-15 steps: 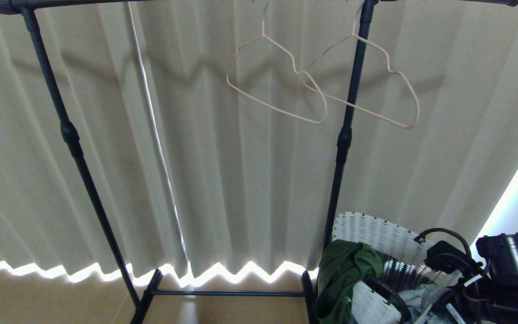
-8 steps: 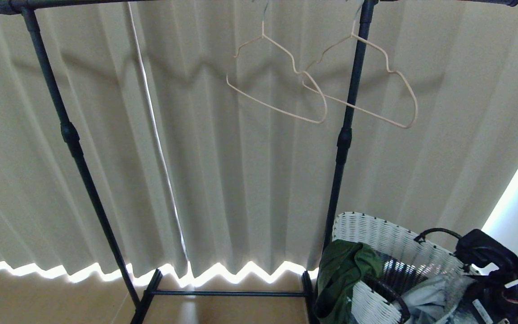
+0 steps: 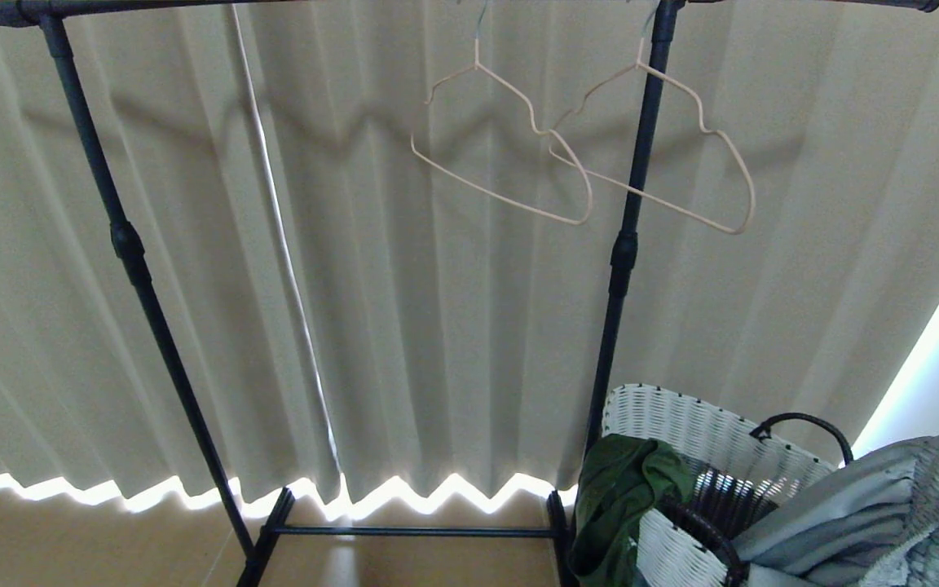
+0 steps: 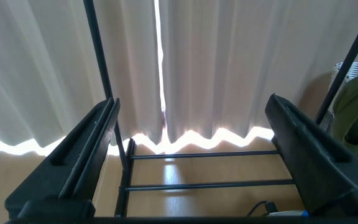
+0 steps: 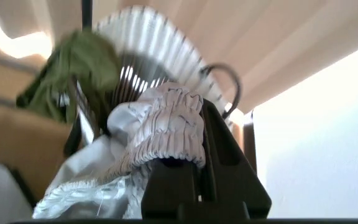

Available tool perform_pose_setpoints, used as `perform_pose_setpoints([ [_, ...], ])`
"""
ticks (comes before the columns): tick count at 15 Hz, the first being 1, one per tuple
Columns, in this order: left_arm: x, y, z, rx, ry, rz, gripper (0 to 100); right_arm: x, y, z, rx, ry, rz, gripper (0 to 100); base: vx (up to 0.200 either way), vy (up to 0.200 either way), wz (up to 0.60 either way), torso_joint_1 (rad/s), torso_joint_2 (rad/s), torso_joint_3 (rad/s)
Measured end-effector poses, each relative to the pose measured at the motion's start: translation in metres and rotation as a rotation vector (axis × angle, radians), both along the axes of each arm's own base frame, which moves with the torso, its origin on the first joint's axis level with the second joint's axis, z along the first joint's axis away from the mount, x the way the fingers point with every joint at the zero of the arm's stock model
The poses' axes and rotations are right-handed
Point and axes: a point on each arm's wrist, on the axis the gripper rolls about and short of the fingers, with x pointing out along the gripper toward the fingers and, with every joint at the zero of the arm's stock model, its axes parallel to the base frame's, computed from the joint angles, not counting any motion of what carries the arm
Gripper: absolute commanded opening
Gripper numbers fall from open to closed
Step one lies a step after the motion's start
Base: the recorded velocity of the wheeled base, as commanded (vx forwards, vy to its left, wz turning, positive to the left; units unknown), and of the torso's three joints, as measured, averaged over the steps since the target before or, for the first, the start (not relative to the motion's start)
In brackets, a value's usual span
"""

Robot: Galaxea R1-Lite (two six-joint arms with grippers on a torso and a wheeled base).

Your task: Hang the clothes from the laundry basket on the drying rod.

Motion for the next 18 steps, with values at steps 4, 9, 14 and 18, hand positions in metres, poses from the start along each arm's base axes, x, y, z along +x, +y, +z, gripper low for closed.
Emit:
perform_pose_setpoints([
  [4, 0.0000, 0.0000, 0.0000, 0.000, 0.000, 0.000, 100, -0.0096, 0.0000, 0.0016, 0.001, -0.038, 0.003, 0, -0.200, 0.000, 0.00, 0.001, 0.00, 0.000],
  [9, 0.0000, 0.0000, 0.0000, 0.002, -0.001, -0.001, 100, -0.0122, 0.0001, 0.0012, 0.001, -0.045, 0.004, 0, -0.080, 0.000, 0.00, 0.001, 0.00, 0.001],
  [14, 0.0000, 0.0000, 0.0000, 0.004, 0.000, -0.002, 100, -0.0129, 0.0000, 0.0003, -0.001, -0.044, 0.004, 0, 0.000, 0.000, 0.00, 0.000, 0.00, 0.000],
  [18, 0.0000, 0.0000, 0.0000, 0.003, 0.000, -0.002, 100, -0.0130, 0.0001, 0.0003, -0.002, -0.045, 0.005, 0, 0.000, 0.200, 0.00, 0.011, 0.00, 0.002],
])
